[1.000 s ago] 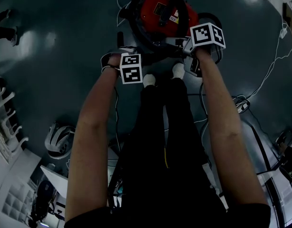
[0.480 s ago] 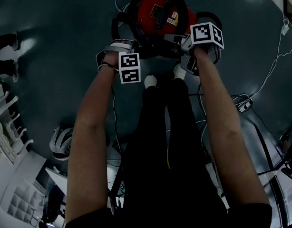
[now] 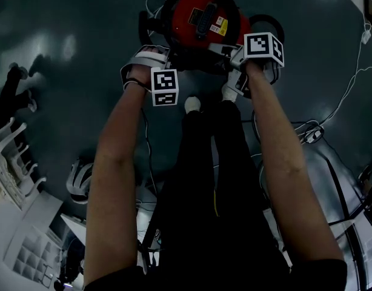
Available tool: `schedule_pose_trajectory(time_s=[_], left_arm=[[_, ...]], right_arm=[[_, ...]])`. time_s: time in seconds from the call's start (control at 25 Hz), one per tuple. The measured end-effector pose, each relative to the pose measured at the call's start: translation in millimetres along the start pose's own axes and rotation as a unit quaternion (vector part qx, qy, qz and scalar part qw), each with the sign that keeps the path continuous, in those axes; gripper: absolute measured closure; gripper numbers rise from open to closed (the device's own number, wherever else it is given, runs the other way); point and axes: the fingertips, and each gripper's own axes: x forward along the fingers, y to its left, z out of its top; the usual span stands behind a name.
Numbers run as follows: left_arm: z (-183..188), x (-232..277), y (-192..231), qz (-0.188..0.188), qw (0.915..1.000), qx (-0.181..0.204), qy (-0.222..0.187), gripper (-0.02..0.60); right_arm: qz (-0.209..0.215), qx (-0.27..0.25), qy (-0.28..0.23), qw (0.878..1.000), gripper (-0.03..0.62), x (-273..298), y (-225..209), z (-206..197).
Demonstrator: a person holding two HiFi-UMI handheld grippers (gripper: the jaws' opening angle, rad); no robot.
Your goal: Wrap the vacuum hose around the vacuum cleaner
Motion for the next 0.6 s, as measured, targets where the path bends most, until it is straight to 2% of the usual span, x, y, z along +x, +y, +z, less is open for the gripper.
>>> schedule_pose_trajectory(time_s=[0.4, 0.6], left_arm=[[25, 21, 19, 0.017, 0.9973, 0.069, -0.017, 0.400], [33, 30, 23, 0.030, 0.9963, 0.078, -0.020, 0.399]], right_arm=[[0.002, 0.009, -0.011, 1.000, 0.418, -13, -26, 16], [-0.007, -0.006, 0.001, 1.000, 0.418, -12, -39, 18]])
